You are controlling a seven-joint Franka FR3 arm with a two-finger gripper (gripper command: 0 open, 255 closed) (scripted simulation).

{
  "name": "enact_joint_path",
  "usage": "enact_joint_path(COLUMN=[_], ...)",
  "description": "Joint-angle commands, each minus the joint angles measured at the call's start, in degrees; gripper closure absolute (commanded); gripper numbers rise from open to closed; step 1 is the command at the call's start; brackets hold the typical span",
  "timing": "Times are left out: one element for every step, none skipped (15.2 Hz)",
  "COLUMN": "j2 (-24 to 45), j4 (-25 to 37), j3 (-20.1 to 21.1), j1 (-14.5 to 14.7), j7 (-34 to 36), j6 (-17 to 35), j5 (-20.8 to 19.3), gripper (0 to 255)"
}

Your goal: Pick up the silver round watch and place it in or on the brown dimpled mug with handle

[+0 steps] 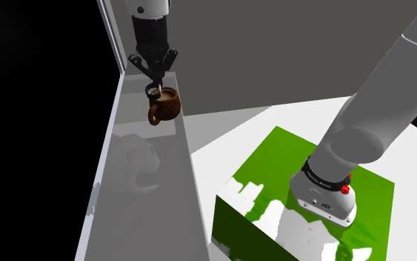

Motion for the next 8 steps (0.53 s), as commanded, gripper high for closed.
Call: enact_joint_path(j2=[2.3,3.5,4.8,6.1,7.4,8.8,10.2,11.9], j4=[2.5,3.9,5.5,7.1,8.8,10.5,12.4,14.7], j3=[-1.1,-1.6,-2.0,-2.5,-2.9,-3.3,-3.7,-4.2], j1=[-1.1,-1.6,-2.0,-2.5,-2.9,-3.3,-3.7,-4.1], j7=[-1.9,-2.7,-3.4,-4.2,-5.0,-5.7,-6.4,-7.2], j6=[-0.5,-0.9,-1.3,-1.7,-2.2,-2.7,-3.2,-3.9], j5=[-1.0,-1.5,-2.0,-2.5,-3.0,-3.5,-4.0,-4.5], gripper=[255,255,255,255,255,255,255,255])
